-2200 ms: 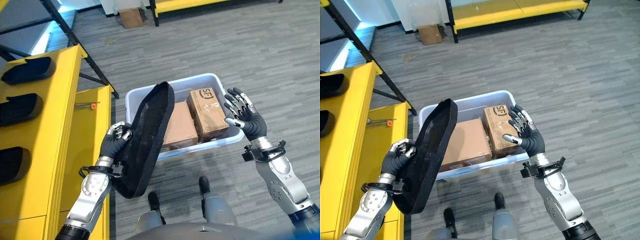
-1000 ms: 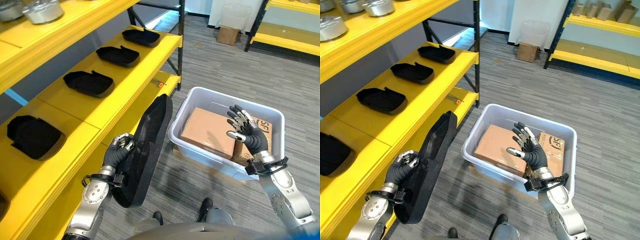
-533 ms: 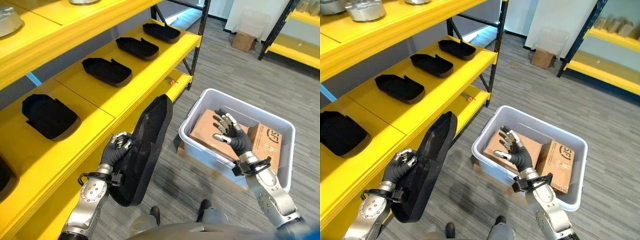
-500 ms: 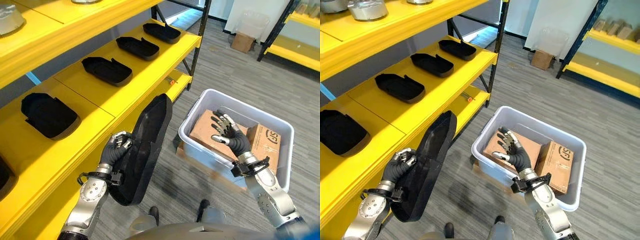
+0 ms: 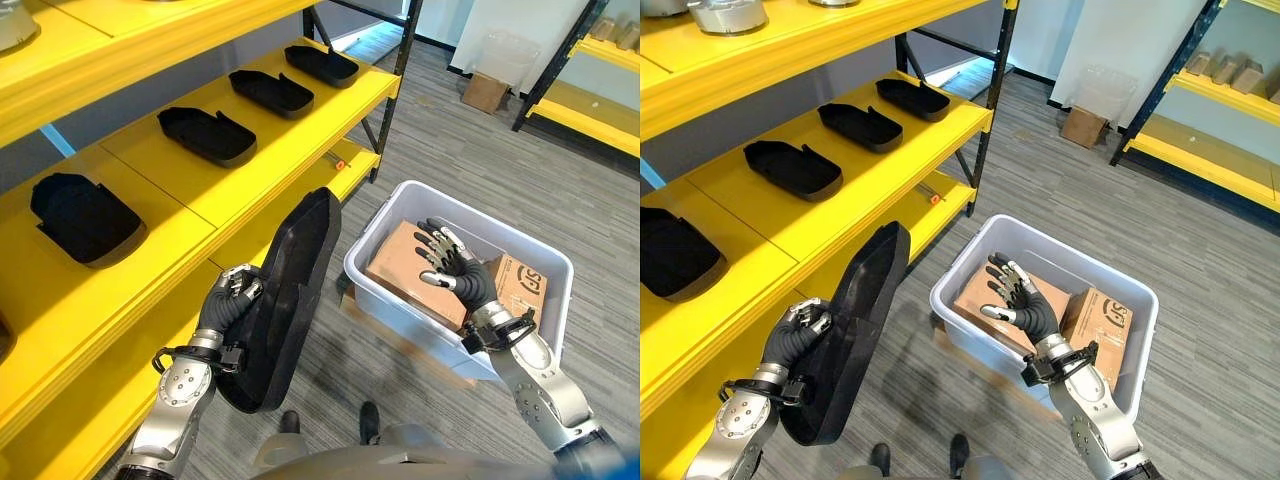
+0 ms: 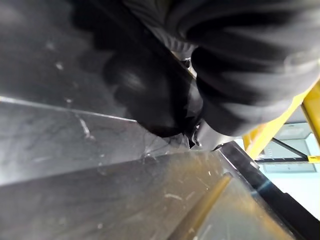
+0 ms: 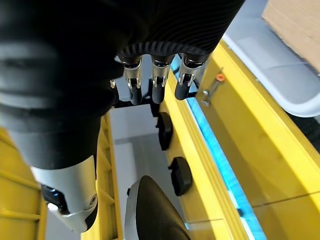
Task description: Move parts from the plastic box to the shelf.
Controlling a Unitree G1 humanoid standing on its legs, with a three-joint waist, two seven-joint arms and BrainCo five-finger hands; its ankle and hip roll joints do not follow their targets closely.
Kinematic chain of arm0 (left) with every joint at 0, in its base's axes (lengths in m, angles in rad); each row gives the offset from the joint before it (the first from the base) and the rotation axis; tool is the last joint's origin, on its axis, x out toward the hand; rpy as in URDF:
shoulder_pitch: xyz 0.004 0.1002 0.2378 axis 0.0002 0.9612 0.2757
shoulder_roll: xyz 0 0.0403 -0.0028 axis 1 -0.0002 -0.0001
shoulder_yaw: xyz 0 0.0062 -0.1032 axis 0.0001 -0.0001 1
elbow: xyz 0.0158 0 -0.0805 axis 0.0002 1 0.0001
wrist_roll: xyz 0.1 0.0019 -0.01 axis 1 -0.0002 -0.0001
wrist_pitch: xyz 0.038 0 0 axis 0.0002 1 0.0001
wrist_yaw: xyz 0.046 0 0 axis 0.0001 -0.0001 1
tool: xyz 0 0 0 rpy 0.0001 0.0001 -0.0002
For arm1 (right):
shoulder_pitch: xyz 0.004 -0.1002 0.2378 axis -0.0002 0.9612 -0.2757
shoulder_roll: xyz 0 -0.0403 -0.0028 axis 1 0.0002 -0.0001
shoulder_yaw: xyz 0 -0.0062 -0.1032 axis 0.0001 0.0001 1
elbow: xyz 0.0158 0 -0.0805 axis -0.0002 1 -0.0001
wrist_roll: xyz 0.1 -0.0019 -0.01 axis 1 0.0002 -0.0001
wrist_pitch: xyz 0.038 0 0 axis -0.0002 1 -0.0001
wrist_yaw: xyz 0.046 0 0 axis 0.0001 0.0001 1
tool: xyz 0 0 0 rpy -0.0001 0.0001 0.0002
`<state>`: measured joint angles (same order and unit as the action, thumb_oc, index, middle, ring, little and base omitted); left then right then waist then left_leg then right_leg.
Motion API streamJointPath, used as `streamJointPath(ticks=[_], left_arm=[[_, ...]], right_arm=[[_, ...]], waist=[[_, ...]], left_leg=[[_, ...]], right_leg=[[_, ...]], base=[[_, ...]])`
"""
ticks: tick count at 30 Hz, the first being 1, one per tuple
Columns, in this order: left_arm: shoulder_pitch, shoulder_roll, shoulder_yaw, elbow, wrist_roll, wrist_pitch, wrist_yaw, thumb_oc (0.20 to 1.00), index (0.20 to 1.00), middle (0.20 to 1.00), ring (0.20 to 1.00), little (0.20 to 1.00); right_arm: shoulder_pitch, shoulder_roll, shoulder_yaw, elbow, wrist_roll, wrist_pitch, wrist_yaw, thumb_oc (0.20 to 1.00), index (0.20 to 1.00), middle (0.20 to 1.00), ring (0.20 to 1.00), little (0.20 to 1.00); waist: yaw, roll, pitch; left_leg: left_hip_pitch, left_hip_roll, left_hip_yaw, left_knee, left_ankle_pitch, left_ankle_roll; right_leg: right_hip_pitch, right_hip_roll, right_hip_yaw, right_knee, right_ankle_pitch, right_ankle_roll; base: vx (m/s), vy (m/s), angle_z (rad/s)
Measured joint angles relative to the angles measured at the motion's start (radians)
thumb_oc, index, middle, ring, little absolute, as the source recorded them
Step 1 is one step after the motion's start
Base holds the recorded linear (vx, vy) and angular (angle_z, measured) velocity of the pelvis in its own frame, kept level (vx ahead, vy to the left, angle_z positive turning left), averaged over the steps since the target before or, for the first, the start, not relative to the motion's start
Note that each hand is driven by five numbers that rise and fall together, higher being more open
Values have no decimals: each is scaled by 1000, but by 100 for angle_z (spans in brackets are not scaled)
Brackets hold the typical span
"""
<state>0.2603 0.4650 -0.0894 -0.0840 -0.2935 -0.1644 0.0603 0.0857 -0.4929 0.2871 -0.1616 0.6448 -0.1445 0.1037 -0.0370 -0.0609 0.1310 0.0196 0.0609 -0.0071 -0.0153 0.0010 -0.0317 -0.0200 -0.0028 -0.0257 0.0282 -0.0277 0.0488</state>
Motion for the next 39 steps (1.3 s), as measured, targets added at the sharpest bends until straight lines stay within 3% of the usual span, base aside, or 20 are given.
streamJointPath(ticks=[6,9,12,13,14,15,16,18,19,20,22,25,26,27,28,31,34,39], left_arm=[[0,-24,-5,-15,-1,-2,-18,200,200,200,200,200],[22,-26,-8,-16,-1,-3,-21,200,200,200,200,200],[34,-26,-8,-22,-2,-8,-30,200,200,200,200,200],[34,-27,-9,-22,-3,-7,-32,200,200,200,200,200],[39,-26,-9,-22,-3,-7,-34,200,200,200,200,200],[41,-22,-7,-21,-4,-8,-35,200,200,200,200,200],[43,-17,-7,-21,-12,-7,-33,200,200,200,200,200],[42,-17,-8,-21,-13,-7,-34,200,200,200,200,200],[35,-15,-9,-23,-13,-8,-34,200,200,200,200,200],[30,-15,-11,-21,-13,-7,-35,200,200,200,200,200],[23,-14,-16,-20,-13,-7,-38,200,200,200,200,200],[-11,-13,-22,-20,-13,-6,-39,200,200,200,200,200],[-32,-17,-31,-21,-13,-5,-39,200,200,200,200,200],[-41,-29,-35,-23,-13,-5,-38,200,200,200,200,200],[-46,-29,-41,-22,-16,-4,-36,200,200,200,200,200],[-50,4,-28,-22,-35,1,-28,200,200,200,200,200],[-46,33,-14,-23,-40,1,-16,200,200,200,200,200],[-24,52,6,-23,-37,1,-17,200,200,200,200,200]], right_arm=[[1,-1,-1,0,0,0,2,1000,1000,1000,1000,1000],[-2,-27,0,0,1,0,2,1000,1000,1000,1000,1000],[-3,-57,-1,1,2,-2,1,1000,1000,1000,1000,1000],[-4,-71,-2,1,1,-2,0,1000,1000,1000,1000,1000],[-1,-74,-6,1,1,-3,-1,1000,1000,1000,1000,1000],[-3,-68,-8,5,1,-3,-1,1000,1000,1000,1000,1000],[-3,-64,-8,-2,1,-3,-2,1000,1000,1000,1000,1000],[3,-65,-8,-8,1,-3,-2,1000,1000,1000,1000,1000],[0,-66,-7,-10,1,-4,-5,1000,1000,1000,1000,1000],[3,-64,-6,-9,1,-3,-7,1000,1000,1000,1000,1000],[40,-56,-8,-14,1,-4,-12,1000,1000,1000,1000,1000],[60,-31,-19,-15,0,-4,-26,1000,1000,1000,1000,1000],[71,-27,-33,-16,0,-4,-29,1000,1000,1000,1000,1000],[72,-43,-40,-22,0,-4,-29,1000,1000,1000,1000,1000],[61,-41,-50,-3,-1,-4,-33,1000,1000,1000,1000,1000],[69,2,-50,10,-3,-4,-34,1000,1000,1000,1000,1000],[53,35,-50,32,-3,-4,-42,1000,1000,1000,1000,1000],[47,41,-40,33,-3,-1,-30,1000,1000,1000,1000,1000]], waist=[[3,38,-5],[22,75,4],[34,79,29],[31,84,40],[29,90,42],[44,91,47],[62,79,57],[48,63,66],[46,40,81],[42,39,84],[8,-10,86],[-17,-57,76],[-26,-53,71],[-30,-26,66],[-20,-2,59],[-6,-30,41],[15,-38,31],[27,-31,24]], left_leg=[[-2,-5,-36,7,9,-6],[-49,-14,-76,60,16,-13],[-105,-41,-79,129,62,-40],[-107,-42,-74,113,83,-43],[-105,-33,-35,94,53,-48],[-98,-32,-18,88,9,-21],[-112,-27,29,112,-59,-14],[-124,-29,51,134,-93,-31],[-151,-17,67,198,-121,-9],[-166,-15,77,242,-124,6],[-173,17,104,341,-145,49],[-143,90,100,362,-139,16],[-122,125,78,340,-118,7],[-97,155,66,296,-31,41],[-53,157,56,224,-67,-25],[-36,65,49,143,-47,-42],[-38,17,21,115,-36,-31],[-44,4,19,72,-17,-27]], right_leg=[[34,-4,-27,-18,1,3],[38,3,-48,-7,-8,-9],[33,3,-54,31,-35,-49],[43,1,-95,39,-43,-63],[42,-1,-126,45,-51,-75],[31,-2,-128,67,-60,-87],[24,-13,-130,98,-72,-90],[9,-33,-150,120,-80,-91],[5,-52,-159,136,-77,-103],[8,-57,-164,143,-78,-101],[29,-105,-209,148,-80,-91],[52,-150,-242,121,-69,-64],[71,-148,-260,104,-63,-38],[71,-137,-258,110,-68,-11],[72,-139,-257,119,-68,19],[128,-192,-243,16,-18,74],[150,-225,-250,-38,3,80],[149,-231,-259,-57,17,103]], base=[[-57,-54,25],[-109,-74,51],[-54,-32,104],[24,-3,99],[-16,13,92],[-35,9,54],[-81,33,36],[-47,48,33],[8,37,16],[2,74,17],[26,99,41],[83,144,51],[49,134,54],[57,211,53],[67,342,39],[26,269,56],[15,310,41],[13,341,5]])
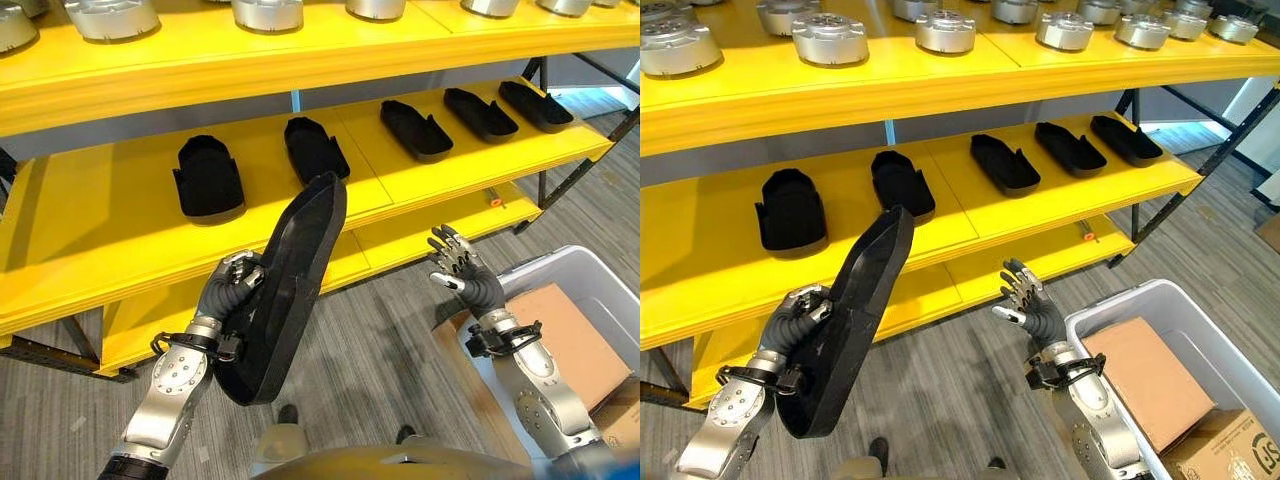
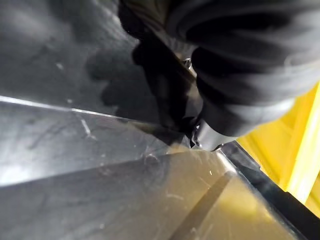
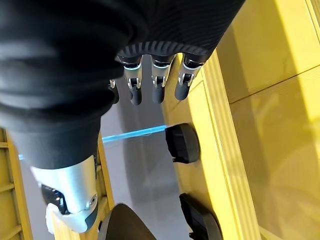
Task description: Move parts from the plastic box to the shelf.
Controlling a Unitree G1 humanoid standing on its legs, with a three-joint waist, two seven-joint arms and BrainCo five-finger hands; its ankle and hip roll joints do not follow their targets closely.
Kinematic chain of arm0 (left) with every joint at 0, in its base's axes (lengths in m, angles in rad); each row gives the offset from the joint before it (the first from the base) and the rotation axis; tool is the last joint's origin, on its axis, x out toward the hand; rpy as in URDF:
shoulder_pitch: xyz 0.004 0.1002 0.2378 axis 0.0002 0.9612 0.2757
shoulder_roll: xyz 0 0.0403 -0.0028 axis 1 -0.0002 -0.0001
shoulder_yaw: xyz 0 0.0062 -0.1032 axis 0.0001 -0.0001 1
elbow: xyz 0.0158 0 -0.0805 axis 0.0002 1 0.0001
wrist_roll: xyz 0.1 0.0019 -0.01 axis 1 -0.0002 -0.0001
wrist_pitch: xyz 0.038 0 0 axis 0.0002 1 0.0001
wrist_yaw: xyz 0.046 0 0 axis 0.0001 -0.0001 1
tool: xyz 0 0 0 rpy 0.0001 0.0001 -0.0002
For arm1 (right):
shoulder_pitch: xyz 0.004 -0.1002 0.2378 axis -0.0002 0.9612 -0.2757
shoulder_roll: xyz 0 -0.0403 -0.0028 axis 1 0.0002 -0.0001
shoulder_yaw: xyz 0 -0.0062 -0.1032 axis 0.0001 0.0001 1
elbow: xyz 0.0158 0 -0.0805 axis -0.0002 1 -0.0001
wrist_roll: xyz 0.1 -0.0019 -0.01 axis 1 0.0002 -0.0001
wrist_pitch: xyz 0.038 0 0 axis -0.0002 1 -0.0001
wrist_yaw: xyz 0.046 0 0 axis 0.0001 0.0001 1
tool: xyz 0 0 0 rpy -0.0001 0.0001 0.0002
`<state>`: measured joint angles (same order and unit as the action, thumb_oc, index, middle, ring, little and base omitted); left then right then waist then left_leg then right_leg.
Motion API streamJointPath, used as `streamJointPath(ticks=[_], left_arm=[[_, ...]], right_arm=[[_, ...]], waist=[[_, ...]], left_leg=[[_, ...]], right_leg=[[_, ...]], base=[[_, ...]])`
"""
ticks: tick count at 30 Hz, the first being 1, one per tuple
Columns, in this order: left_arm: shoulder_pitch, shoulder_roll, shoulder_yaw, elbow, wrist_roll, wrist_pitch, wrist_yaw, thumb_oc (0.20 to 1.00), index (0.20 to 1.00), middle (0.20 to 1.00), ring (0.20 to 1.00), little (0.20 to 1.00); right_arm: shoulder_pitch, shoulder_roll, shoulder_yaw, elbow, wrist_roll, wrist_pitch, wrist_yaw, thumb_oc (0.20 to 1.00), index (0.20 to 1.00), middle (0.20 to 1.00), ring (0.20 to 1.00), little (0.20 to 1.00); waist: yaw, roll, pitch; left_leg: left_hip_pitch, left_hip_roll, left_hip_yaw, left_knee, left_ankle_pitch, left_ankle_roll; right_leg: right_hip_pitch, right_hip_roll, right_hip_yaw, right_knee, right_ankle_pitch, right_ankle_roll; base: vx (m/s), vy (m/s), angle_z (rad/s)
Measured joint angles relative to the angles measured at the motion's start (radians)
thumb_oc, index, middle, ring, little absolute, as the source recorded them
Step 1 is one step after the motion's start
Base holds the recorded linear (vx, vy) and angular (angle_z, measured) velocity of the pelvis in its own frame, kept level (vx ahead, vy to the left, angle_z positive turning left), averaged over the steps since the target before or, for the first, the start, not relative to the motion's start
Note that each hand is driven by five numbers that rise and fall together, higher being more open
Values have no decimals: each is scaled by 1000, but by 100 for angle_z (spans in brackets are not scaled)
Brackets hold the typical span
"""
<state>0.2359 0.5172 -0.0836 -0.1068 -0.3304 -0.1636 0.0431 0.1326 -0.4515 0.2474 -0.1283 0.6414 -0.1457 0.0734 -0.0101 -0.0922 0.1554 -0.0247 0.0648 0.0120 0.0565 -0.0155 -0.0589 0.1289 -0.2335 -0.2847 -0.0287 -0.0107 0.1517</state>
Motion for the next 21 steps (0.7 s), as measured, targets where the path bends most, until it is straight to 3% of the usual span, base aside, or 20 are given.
streamJointPath(ticks=[10,13,15,17,18,20,21], left_arm=[[19,-36,13,-1,8,0,3,200,200,200,200,200],[23,-34,29,3,11,0,7,200,200,200,200,200],[23,-27,28,16,34,0,7,200,200,200,200,200],[28,-25,26,22,48,2,7,200,200,200,200,200],[34,-18,32,21,48,2,8,200,200,200,200,200],[39,-11,50,21,47,2,9,200,200,200,200,200],[37,-6,60,21,47,2,9,200,200,200,200,200]], right_arm=[[-3,1,2,0,-38,20,6,1000,1000,1000,1000,1000],[-6,9,3,0,-38,22,7,1000,1000,1000,1000,1000],[-8,26,32,1,-38,23,4,1000,1000,1000,1000,1000],[-26,30,66,10,-38,31,3,1000,1000,1000,1000,1000],[-25,47,92,10,-38,34,8,1000,1000,1000,1000,1000],[-17,49,117,7,-37,39,20,1000,1000,1000,1000,1000],[-17,43,119,11,-37,43,34,1000,1000,1000,1000,1000]], waist=[[18,-24,-4],[28,-32,-2],[25,-36,2],[29,-29,9],[33,-22,14],[37,-19,18],[32,-23,20]], left_leg=[[-34,-53,-50,-4,14,8],[-35,-85,-55,25,-4,39],[-38,-109,-41,65,-30,79],[-22,-106,-24,54,-34,90],[7,-107,-23,29,-16,122],[18,-90,-23,-9,-4,127],[25,-80,-25,-37,17,139]], right_leg=[[1,-45,-63,16,5,7],[-9,-87,-62,86,7,4],[-32,-123,-62,166,19,-12],[-71,-152,-59,260,49,-29],[-104,-154,-56,309,82,-34],[-151,-107,-11,378,27,-23],[-186,-13,52,393,-43,-6]], base=[[13,231,19],[11,245,26],[-6,355,20],[-15,169,-8],[-2,126,-21],[14,94,-5],[24,21,14]])
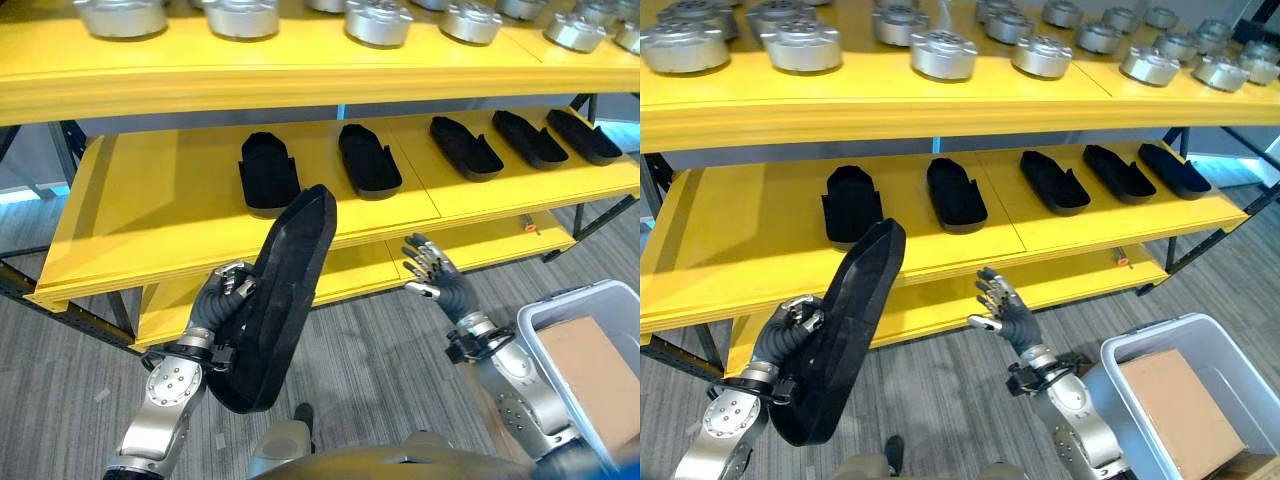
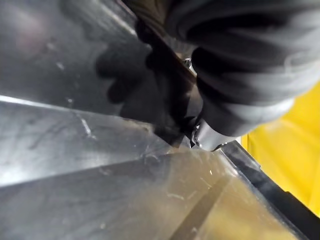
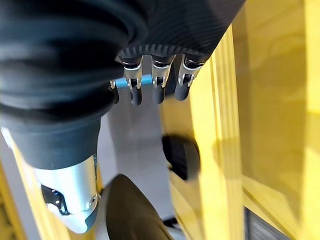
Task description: Move parts from the plastic box to the shelf.
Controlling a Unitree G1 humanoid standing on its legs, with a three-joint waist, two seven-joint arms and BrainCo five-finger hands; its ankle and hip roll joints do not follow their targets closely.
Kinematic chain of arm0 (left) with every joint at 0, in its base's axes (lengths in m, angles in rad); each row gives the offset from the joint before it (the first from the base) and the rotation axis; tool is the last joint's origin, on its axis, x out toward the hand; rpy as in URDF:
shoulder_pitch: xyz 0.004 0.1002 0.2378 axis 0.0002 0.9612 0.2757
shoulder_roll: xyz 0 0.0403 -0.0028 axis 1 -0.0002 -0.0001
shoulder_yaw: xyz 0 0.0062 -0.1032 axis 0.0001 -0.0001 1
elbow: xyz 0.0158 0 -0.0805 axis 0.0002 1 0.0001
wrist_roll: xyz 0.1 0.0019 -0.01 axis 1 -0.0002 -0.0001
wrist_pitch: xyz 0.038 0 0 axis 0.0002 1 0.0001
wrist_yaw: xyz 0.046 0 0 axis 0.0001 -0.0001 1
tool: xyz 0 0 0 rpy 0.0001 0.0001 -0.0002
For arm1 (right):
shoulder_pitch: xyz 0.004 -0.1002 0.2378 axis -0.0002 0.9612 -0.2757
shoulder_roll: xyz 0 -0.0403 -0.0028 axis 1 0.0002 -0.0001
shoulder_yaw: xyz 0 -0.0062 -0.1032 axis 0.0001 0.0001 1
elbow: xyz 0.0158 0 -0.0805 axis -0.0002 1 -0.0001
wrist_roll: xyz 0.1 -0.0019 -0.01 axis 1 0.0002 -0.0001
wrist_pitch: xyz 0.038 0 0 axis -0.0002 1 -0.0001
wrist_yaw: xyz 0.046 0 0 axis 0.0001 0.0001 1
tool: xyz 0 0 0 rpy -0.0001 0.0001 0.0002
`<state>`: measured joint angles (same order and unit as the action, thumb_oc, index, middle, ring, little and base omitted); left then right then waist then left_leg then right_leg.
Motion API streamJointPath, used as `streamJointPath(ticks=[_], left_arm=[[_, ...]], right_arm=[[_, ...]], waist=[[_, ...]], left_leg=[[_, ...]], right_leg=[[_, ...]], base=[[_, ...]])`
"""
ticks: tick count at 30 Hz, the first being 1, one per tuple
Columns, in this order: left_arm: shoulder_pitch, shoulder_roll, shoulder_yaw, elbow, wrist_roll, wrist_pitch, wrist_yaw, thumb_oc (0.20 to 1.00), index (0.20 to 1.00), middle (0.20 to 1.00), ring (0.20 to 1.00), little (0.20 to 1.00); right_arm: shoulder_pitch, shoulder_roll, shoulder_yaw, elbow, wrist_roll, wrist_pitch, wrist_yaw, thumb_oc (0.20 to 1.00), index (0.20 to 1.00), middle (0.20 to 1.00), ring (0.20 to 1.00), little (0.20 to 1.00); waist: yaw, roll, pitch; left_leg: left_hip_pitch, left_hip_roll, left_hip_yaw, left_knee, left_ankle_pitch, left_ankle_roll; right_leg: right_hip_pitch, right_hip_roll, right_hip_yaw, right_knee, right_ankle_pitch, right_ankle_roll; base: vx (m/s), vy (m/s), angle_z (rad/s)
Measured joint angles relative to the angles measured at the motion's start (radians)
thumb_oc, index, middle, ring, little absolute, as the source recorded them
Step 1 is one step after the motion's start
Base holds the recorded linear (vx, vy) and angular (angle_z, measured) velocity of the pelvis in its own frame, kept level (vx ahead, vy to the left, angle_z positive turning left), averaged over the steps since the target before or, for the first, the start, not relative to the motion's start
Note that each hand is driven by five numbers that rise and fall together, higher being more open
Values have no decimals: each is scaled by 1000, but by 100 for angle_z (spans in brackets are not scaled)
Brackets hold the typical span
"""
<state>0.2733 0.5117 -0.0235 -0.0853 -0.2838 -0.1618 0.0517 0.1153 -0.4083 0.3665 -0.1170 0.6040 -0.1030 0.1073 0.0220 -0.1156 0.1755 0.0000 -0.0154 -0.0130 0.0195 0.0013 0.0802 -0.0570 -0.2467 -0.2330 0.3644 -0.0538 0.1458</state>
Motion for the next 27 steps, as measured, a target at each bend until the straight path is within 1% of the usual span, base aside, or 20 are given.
streamJointPath(ticks=[1,2,3,4,5,6,7,8,10,12,17,18,21,22,23,24,25,26,27], left_arm=[[-1,17,4,0,0,1,-2,200,200,200,200,200],[-2,20,3,0,1,0,-2,200,200,200,200,200],[-5,24,2,1,1,1,-2,200,200,200,200,200],[-7,24,-14,1,1,2,-5,200,200,200,200,200],[-8,17,-20,1,1,1,-10,200,200,200,200,200],[-18,9,-33,1,0,1,-9,200,200,200,200,200],[-24,5,-50,0,0,0,-10,200,200,200,200,200],[-21,4,-59,-3,-1,0,-11,200,200,200,200,200],[-6,6,-60,-4,-1,0,-11,200,200,200,200,200],[-4,6,-64,-4,-2,0,-14,200,200,200,200,200],[-5,5,-65,-7,-11,0,-42,200,200,200,200,200],[-5,4,-65,-9,-11,0,-47,200,200,200,200,200],[-6,0,-65,-10,-11,0,-48,200,200,200,200,200],[-5,-1,-65,-10,-11,0,-48,200,200,200,200,200],[-7,-3,-65,-10,-11,1,-49,200,200,200,200,200],[-13,-4,-67,-10,-11,1,-51,200,200,200,200,200],[-19,-15,-74,-10,-13,1,-54,200,200,200,200,200],[-35,-24,-76,-10,-22,0,-55,200,200,200,200,200],[-44,-31,-82,-10,-34,0,-55,200,200,200,200,200]], right_arm=[[4,-5,-4,-1,1,0,6,1000,1000,1000,1000,1000],[6,-10,-6,-1,1,-1,9,1000,1000,1000,1000,1000],[9,-15,-6,-1,1,-1,10,1000,1000,1000,1000,1000],[20,-32,-6,-2,2,-1,15,1000,1000,1000,1000,1000],[27,-42,-7,-2,4,-1,19,1000,1000,1000,1000,1000],[46,-45,-19,-3,6,-2,28,1000,1000,1000,1000,1000],[67,-47,-30,-3,10,0,34,1000,1000,1000,1000,1000],[78,-47,-39,-3,10,0,39,1000,1000,1000,1000,1000],[72,-47,-41,-1,11,0,40,1000,1000,1000,1000,1000],[71,-47,-48,-1,11,0,42,1000,1000,1000,1000,1000],[68,-47,-55,-1,12,0,48,1000,1000,1000,1000,1000],[69,-47,-65,-1,12,0,48,1000,1000,1000,1000,1000],[71,-47,-91,-1,14,0,48,1000,1000,1000,1000,1000],[70,-49,-97,-1,16,0,48,1000,1000,1000,1000,1000],[70,-55,-98,-1,22,0,46,1000,1000,1000,1000,1000],[71,-61,-98,-1,23,0,45,1000,1000,1000,1000,1000],[72,-85,-98,-1,31,-1,43,1000,1000,1000,1000,1000],[69,-95,-103,-1,32,-1,40,1000,1000,1000,1000,1000],[66,-105,-113,-2,33,-2,36,1000,1000,1000,1000,1000]], waist=[[-10,1,2],[-12,-6,2],[-17,-11,5],[-29,-23,1],[-33,-31,-3],[-42,-30,-4],[-67,-30,-4],[-64,-32,-7],[-53,-28,-6],[-55,-19,-6],[-60,-15,-8],[-60,-12,-10],[-61,2,-22],[-61,7,-25],[-59,10,-25],[-63,10,-23],[-65,20,-15],[-66,10,-8],[-65,10,13]], left_leg=[[2,11,-12,-27,23,-2],[7,6,-19,-40,32,-6],[10,3,-25,-49,38,-8],[17,-24,-32,-68,44,-9],[18,-49,-40,-76,50,-14],[17,-64,-68,-88,59,-10],[18,-71,-77,-104,73,-11],[20,-73,-75,-111,84,-13],[16,-72,-65,-111,80,-13],[22,-72,-54,-111,75,-20],[63,-73,-52,-111,55,-49],[70,-73,-52,-112,45,-50],[77,-74,-55,-110,39,-52],[81,-77,-57,-101,34,-59],[75,-84,-66,-78,30,-69],[54,-94,-74,-34,20,-89],[20,-117,-75,54,21,-107],[-17,-133,-66,132,18,-110],[-49,-148,-47,225,6,-133]], right_leg=[[-25,97,42,2,-46,-6],[-41,143,54,7,-67,-3],[-51,197,90,2,-92,-13],[-55,256,92,-44,-97,-33],[-59,283,111,-91,-89,-54],[-46,313,194,-166,-77,-74],[-19,312,201,-214,-25,-111],[-6,313,196,-245,-1,-126],[10,315,196,-288,23,-141],[33,315,199,-325,35,-141],[106,315,209,-388,52,-147],[123,315,209,-399,52,-147],[136,316,208,-405,53,-149],[143,313,206,-404,49,-152],[150,311,202,-398,44,-161],[153,307,188,-394,40,-167],[158,290,167,-384,31,-180],[162,270,157,-376,27,-189],[183,241,132,-380,24,-218]], base=[[8,17,9],[8,4,22],[-7,-5,29],[-4,-17,36],[-36,-29,58],[-31,-29,80],[-29,-20,82],[0,-5,44],[32,-34,-8],[27,-49,-6],[24,-68,-4],[21,-77,2],[-10,-79,5],[-47,-79,12],[-53,-80,25],[-93,-28,53],[-83,-15,65],[-95,-17,72],[-35,-5,44]])
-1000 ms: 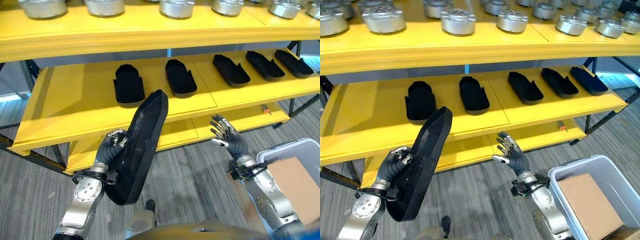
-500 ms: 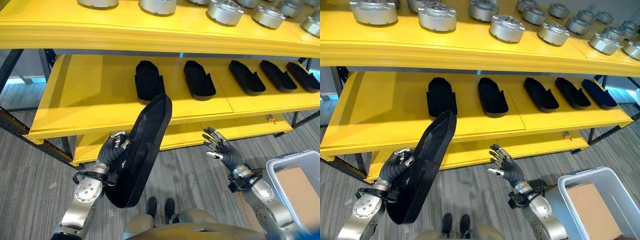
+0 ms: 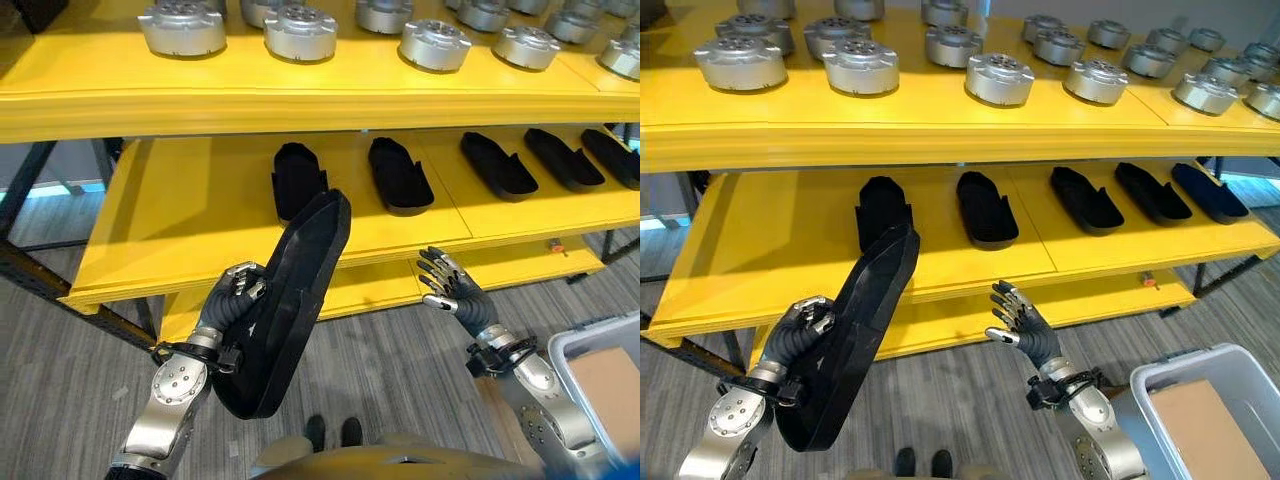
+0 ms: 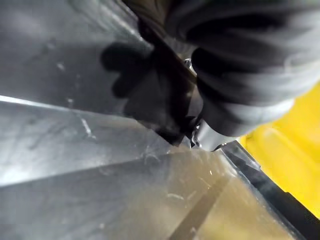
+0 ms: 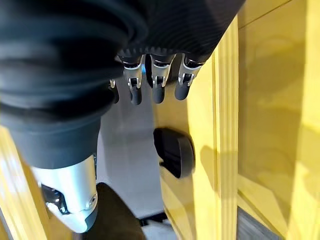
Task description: Move parts from the plastic box to the shelf.
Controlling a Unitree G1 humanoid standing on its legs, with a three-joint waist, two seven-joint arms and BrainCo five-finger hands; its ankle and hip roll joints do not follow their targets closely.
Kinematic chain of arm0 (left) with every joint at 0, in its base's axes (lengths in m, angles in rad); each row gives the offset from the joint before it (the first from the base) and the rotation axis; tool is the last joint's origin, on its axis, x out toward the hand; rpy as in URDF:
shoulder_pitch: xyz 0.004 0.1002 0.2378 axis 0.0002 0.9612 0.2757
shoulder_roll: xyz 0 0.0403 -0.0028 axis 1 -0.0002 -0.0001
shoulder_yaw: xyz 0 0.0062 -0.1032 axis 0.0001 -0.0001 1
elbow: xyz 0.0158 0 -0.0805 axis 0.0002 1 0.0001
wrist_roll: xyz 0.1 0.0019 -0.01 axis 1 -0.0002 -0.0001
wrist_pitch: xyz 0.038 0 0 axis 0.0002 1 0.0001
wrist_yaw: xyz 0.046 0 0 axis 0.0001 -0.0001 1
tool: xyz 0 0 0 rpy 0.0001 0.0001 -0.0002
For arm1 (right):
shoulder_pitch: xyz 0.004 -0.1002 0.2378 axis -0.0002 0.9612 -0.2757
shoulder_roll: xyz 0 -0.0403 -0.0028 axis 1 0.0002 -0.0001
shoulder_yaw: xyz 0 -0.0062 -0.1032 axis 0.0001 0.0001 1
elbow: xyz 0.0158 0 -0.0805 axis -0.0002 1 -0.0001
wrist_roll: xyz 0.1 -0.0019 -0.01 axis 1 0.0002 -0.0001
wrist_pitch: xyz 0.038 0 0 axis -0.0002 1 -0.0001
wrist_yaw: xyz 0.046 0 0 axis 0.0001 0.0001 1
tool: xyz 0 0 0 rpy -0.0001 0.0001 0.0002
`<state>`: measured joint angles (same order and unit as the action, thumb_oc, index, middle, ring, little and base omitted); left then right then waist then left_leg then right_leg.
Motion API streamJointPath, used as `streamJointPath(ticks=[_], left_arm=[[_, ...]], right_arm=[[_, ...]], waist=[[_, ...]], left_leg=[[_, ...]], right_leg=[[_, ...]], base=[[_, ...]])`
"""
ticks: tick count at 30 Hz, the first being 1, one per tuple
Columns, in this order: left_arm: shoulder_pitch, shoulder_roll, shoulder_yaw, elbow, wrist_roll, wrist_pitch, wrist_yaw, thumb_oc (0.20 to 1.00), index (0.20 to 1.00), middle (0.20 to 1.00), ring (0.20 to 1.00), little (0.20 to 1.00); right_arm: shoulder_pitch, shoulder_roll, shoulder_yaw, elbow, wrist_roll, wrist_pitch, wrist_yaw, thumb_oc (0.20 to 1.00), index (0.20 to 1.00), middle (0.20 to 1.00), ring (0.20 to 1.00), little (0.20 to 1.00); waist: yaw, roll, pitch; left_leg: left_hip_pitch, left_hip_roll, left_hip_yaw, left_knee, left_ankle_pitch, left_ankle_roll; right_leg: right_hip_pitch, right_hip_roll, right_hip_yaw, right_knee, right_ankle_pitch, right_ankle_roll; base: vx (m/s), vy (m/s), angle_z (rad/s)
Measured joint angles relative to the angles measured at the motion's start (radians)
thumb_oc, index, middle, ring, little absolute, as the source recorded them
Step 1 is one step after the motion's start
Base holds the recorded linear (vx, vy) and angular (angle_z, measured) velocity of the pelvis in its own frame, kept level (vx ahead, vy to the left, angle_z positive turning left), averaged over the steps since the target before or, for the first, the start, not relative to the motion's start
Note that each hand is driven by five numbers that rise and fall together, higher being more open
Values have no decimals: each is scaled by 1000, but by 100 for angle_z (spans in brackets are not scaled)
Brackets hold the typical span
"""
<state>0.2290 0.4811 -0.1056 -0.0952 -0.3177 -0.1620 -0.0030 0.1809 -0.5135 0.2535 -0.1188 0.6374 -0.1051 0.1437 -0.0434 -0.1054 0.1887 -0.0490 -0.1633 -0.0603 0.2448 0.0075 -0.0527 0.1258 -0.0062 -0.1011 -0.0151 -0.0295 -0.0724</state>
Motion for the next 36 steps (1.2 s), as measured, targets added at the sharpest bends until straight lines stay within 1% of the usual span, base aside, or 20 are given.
streamJointPath(ticks=[1,2,3,4,5,6,7,8,10,11,12,13,15,19,21,24,28,30,31,36], left_arm=[[2,-1,-1,0,-11,-1,0,200,200,200,200,200],[7,2,-1,1,-15,0,1,200,200,200,200,200],[5,5,0,3,-15,1,1,200,200,200,200,200],[3,3,6,1,-15,0,2,200,200,200,200,200],[-1,2,6,0,-15,0,5,200,200,200,200,200],[-5,0,6,-1,-15,-1,5,200,200,200,200,200],[-16,-1,3,0,-14,0,10,200,200,200,200,200],[-21,-2,3,0,-14,0,13,200,200,200,200,200],[-38,-4,-7,4,-12,3,18,200,200,200,200,200],[-49,-8,-17,4,-12,4,24,200,200,200,200,200],[-64,-9,-27,7,-12,7,31,200,200,200,200,200],[-65,-3,-26,7,-12,7,37,200,200,200,200,200],[-81,11,-25,8,-13,7,53,200,200,200,200,200],[-77,30,0,8,-5,6,54,200,200,200,200,200],[-76,44,13,8,11,6,55,200,200,200,200,200],[-77,46,29,8,37,5,63,200,200,200,200,200],[-77,44,43,8,78,1,97,200,200,200,200,200],[-95,45,54,20,103,-3,111,200,200,200,200,200],[-111,45,54,34,114,-3,132,200,200,200,200,200],[-236,47,42,196,194,-1,213,200,200,200,200,200]], right_arm=[[-3,-3,-1,1,0,0,-1,1000,1000,1000,1000,1000],[0,3,-2,1,5,0,-2,1000,1000,1000,1000,1000],[4,5,-1,1,7,0,-3,1000,1000,1000,1000,1000],[4,7,-2,0,7,0,-5,1000,1000,1000,1000,1000],[2,10,-2,0,7,-1,-12,1000,1000,1000,1000,1000],[0,10,-3,0,7,-2,-12,1000,1000,1000,1000,1000],[-8,11,-1,2,8,-3,-21,1000,1000,1000,1000,1000],[-18,14,1,12,7,-3,-30,1000,1000,1000,1000,1000],[-31,21,-1,33,8,-4,-51,1000,1000,1000,1000,1000],[-27,13,-5,30,8,-5,-58,1000,1000,1000,1000,1000],[-21,24,-4,45,8,-9,-71,1000,1000,1000,1000,1000],[-15,50,5,50,8,-10,-77,1000,1000,1000,1000,1000],[-34,102,10,48,8,-18,-81,1000,1000,1000,1000,1000],[-37,110,7,40,7,-22,-79,1000,1000,1000,1000,1000],[-36,113,7,38,6,-21,-77,1000,1000,1000,1000,1000],[-21,112,6,38,7,-20,-69,1000,1000,1000,1000,1000],[-17,110,8,38,7,-10,-62,1000,1000,1000,1000,1000],[-14,108,9,38,6,-2,-58,1000,1000,1000,1000,1000],[-14,107,11,39,7,2,-54,1000,1000,1000,1000,1000],[-7,107,50,39,7,7,-36,1000,1000,1000,1000,1000]], waist=[[6,8,6],[5,8,13],[1,5,16],[2,-5,19],[0,-10,18],[1,-9,17],[1,-9,22],[1,-8,23],[-6,11,30],[-18,32,33],[-29,36,39],[-16,3,25],[4,-23,6],[12,-23,3],[27,-22,4],[32,-16,6],[34,-10,-3],[30,-17,-17],[32,-18,-25],[13,-39,-66]], left_leg=[[-24,9,20,74,-38,20],[-42,58,59,164,-92,42],[-49,116,63,210,-128,41],[-33,191,64,198,-143,41],[-24,245,48,155,-149,33],[-13,276,42,125,-147,29],[-7,327,13,74,-136,14],[5,362,-10,27,-127,13],[28,415,-55,-26,-109,15],[35,446,-50,-67,-85,43],[54,444,-46,-108,-83,-52],[67,426,-25,-127,-79,-45],[64,389,-11,-135,-70,-65],[68,334,-31,-131,-61,-74],[69,319,-21,-123,-67,-67],[70,303,-5,-121,-67,-67],[89,300,30,-142,-65,-64],[96,299,52,-158,-63,-53],[99,299,60,-164,-55,-56],[102,298,77,-191,-37,-58]], right_leg=[[4,-1,-3,4,-1,-4],[12,1,-13,9,-12,-20],[27,1,-23,14,-18,-26],[22,-3,-18,27,-33,-22],[7,-1,-21,42,-41,-18],[-5,-5,-16,55,-48,-12],[-22,-5,-10,85,-55,-3],[-51,-2,-3,121,-68,6],[-82,1,-8,207,-90,37],[-84,8,-21,242,-114,57],[-95,-6,-35,309,-158,83],[-103,-46,-16,317,-167,95],[-98,-84,-20,292,-153,116],[-60,-132,-25,250,-128,152],[-43,-144,-21,216,-122,164],[-36,-160,-19,188,-106,184],[-36,-168,9,167,-90,195],[-42,-170,28,149,-79,200],[-43,-170,35,139,-68,201],[-43,-168,44,98,-43,207]], base=[[-11,23,30],[21,49,22],[48,71,21],[56,73,21],[52,103,7],[24,65,0],[58,135,-14],[82,154,-11],[98,214,3],[90,288,48],[61,312,43],[90,397,38],[82,288,9],[83,278,24],[43,256,-3],[19,224,-10],[29,137,-23],[40,95,-27],[48,37,-24],[33,-5,-8]])
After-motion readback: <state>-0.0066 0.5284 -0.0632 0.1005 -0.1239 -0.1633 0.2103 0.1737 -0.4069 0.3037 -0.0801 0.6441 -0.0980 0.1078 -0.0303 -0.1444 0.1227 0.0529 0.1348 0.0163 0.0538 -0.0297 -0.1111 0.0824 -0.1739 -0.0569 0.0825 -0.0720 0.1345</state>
